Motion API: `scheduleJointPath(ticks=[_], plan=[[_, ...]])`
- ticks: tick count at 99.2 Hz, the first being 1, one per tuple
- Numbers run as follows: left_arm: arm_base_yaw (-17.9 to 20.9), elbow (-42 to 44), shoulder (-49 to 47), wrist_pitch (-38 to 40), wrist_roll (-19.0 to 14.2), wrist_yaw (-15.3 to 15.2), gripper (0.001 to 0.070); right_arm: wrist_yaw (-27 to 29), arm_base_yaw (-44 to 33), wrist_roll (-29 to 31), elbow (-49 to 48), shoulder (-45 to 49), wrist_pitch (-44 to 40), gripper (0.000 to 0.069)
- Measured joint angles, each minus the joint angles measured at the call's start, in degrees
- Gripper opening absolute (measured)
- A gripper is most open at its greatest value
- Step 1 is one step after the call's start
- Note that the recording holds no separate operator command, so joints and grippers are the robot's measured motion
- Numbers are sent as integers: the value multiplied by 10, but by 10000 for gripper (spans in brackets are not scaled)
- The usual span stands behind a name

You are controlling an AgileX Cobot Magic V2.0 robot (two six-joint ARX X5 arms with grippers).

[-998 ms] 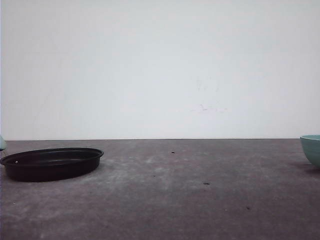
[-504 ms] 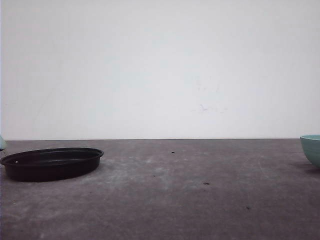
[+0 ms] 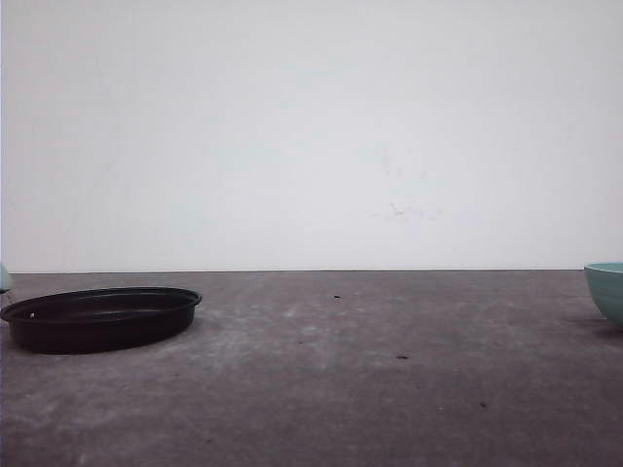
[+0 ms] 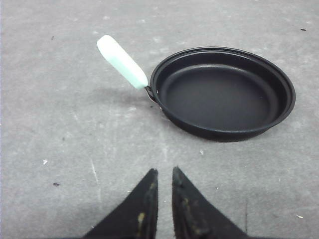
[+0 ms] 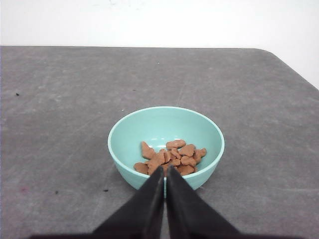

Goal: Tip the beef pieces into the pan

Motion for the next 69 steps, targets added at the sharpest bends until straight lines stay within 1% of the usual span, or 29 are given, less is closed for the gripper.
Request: scheduleJointPath(ticks=[26, 40, 47, 51, 55, 60, 69], plan=[[0, 0, 0, 0, 0, 0, 24, 1, 0, 4, 0, 0, -2, 4], [0, 0, 0, 2, 0, 1, 24, 2, 0, 15, 0, 0, -3, 4], [0, -3, 0, 16, -7, 5, 24, 2, 0, 20, 0, 0, -3, 4], [0, -6, 0, 28, -22, 10, 24, 2, 0, 21, 0, 0, -3, 4], [0, -8, 0, 38, -46, 19, 24, 2, 0, 21, 0, 2, -3, 4], [0, -10, 0, 53, -86, 26, 24, 2, 0, 23, 0, 5, -3, 4], [0, -10, 0, 75, -169, 30, 24, 2, 0, 29, 0, 7, -3, 4]])
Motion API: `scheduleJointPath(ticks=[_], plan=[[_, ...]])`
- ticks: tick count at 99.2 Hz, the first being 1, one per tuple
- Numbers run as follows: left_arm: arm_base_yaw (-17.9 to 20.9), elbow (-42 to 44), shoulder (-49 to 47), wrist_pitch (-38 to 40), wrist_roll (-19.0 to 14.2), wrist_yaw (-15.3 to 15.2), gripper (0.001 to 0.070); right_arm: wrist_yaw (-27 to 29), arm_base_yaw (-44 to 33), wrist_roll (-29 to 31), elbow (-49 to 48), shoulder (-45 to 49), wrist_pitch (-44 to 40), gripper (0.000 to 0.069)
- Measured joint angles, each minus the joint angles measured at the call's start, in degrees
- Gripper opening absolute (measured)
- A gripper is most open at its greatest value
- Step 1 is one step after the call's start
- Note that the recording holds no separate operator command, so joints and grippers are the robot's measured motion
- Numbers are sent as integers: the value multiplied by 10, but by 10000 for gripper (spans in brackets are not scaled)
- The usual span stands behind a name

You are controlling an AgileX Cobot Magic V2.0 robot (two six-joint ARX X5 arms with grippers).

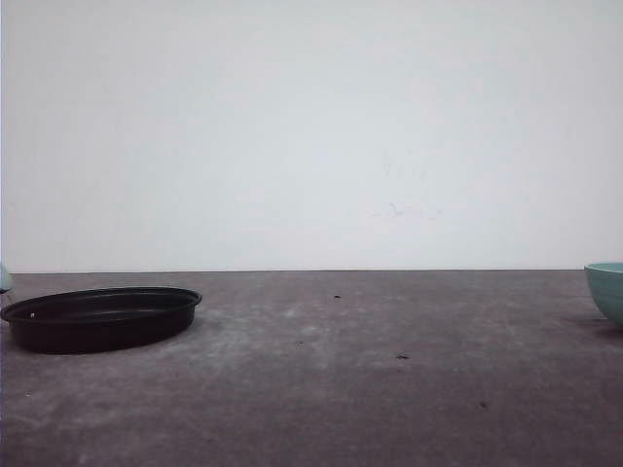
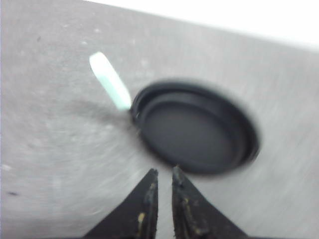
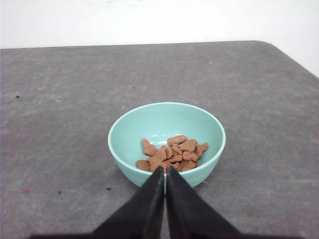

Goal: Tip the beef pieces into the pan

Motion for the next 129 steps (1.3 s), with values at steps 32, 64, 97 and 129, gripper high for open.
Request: scheduleJointPath(ticks=[32, 64, 97, 129], plan=[[0, 24, 8, 14, -159, 54, 25, -43, 0, 101, 48, 1, 21, 4], [0, 252, 207, 13, -105, 45, 25, -50, 0, 103, 232, 52, -33, 4], [0, 520, 422, 6, -72, 77, 25, -62, 0, 43, 477, 221, -111, 4], [-1, 599, 485, -34, -69, 101, 25, -70, 0, 16, 728, 389, -237, 4]])
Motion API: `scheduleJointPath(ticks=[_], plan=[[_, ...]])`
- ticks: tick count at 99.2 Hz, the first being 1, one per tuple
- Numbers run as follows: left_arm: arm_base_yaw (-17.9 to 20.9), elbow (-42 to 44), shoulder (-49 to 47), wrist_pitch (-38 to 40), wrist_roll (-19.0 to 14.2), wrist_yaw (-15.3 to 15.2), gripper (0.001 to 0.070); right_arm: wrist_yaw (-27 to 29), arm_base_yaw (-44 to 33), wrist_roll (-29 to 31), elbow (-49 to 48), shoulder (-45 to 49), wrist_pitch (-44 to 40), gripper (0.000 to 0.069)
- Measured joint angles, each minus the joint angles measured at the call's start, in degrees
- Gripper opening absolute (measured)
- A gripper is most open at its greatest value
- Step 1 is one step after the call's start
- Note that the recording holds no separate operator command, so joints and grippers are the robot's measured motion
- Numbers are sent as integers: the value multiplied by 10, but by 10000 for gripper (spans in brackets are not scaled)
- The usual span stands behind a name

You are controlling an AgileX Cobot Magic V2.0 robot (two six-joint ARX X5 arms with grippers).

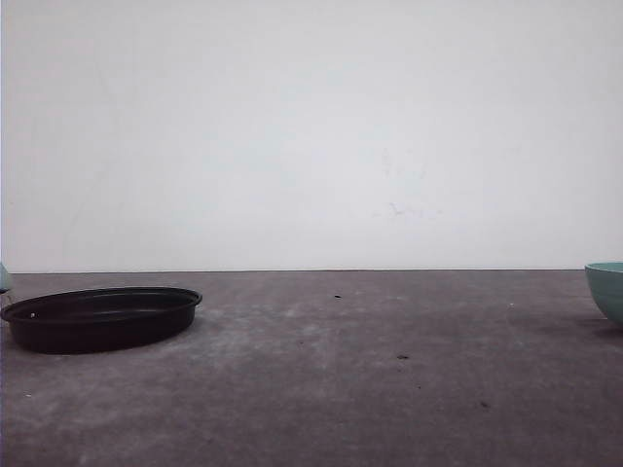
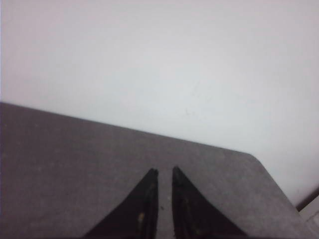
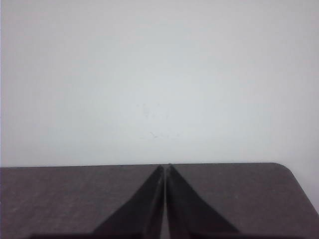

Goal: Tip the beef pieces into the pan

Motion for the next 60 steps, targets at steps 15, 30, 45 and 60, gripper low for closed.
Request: scheduleJointPath(ticks=[15, 30, 45, 60], plan=[[0, 0, 0, -25, 0, -1, 25, -29, 0, -2, 33, 32, -32, 5], [0, 0, 0, -44, 0, -1, 97, -41, 0, -2, 33, 53, -79, 211], [0, 0, 0, -45, 0, -3, 502, -41, 0, -2, 33, 75, -111, 575], [0, 0, 1, -59, 0, -44, 634, -38, 0, -3, 32, 86, -122, 678]])
